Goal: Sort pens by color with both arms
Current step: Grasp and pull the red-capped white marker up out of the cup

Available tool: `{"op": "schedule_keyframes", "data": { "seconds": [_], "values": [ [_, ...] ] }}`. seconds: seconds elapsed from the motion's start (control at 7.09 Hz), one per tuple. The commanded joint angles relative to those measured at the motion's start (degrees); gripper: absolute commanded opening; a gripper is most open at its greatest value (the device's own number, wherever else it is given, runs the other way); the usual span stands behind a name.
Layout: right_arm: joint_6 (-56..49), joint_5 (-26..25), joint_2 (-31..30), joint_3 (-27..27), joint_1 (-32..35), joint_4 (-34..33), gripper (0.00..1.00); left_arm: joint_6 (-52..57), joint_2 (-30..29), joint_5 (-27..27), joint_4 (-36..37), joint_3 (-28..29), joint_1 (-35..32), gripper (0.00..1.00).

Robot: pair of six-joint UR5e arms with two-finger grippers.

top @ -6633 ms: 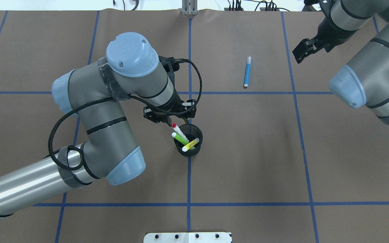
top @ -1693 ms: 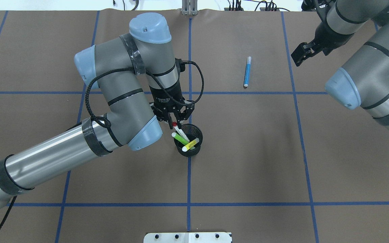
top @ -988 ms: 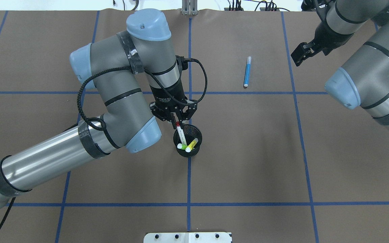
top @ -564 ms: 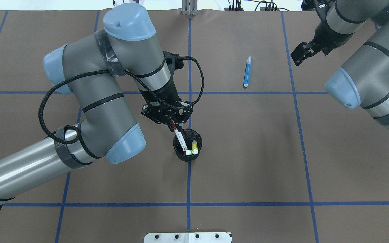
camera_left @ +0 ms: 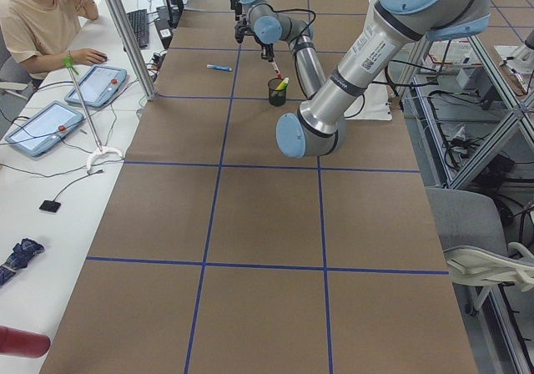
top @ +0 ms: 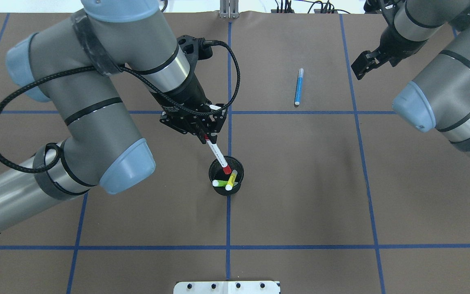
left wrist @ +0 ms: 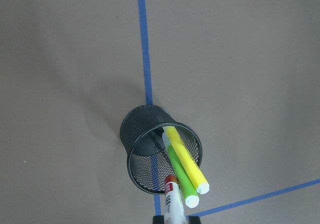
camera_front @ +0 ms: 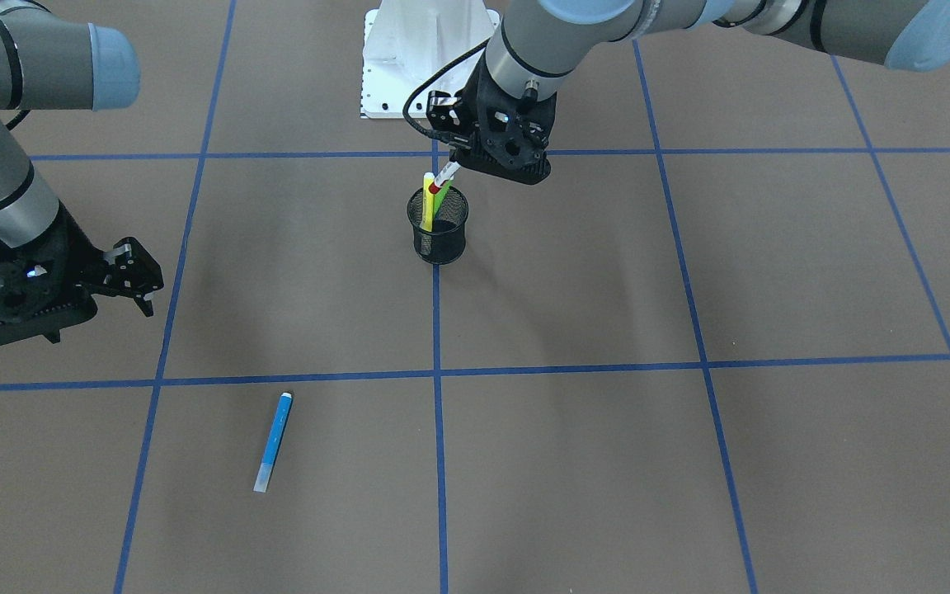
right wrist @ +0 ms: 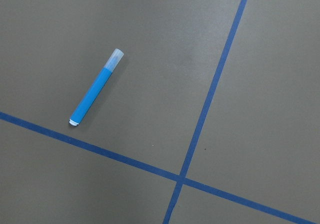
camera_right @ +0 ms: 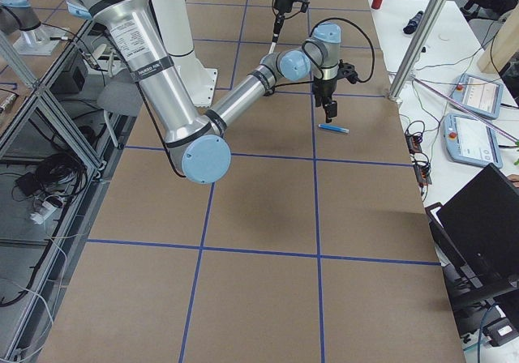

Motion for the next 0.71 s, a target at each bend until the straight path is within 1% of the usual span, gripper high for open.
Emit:
{"op": "schedule_keyframes", "data": {
  "seconds": [0.0, 0.14, 0.28, 0.42, 0.56],
  "values": [
    [0.0, 0.0, 0.06, 0.0, 0.0, 0.0, 0.98, -0.56, -0.03, 1.86, -0.59, -3.37, -2.91, 0.0],
    [0.0, 0.0, 0.06, 0.0, 0.0, 0.0, 0.98, -0.65, -0.12, 6.67, -1.29, -3.9, -2.84, 0.0],
    [0.18, 0.09, 0.06, 0.0, 0.0, 0.0, 0.98, -2.74, 0.14, 9.76, -5.21, -3.56, -2.92, 0.0],
    [0.18, 0.26, 0.06, 0.0, 0.0, -0.09, 0.98, -5.98, 1.36, 14.23, -11.17, -3.03, -2.75, 0.0],
    [0.09, 0.26, 0.06, 0.0, 0.0, -0.09, 0.98, -7.75, 3.2, 17.49, -17.93, -1.81, -2.58, 0.0]
  ]
}}
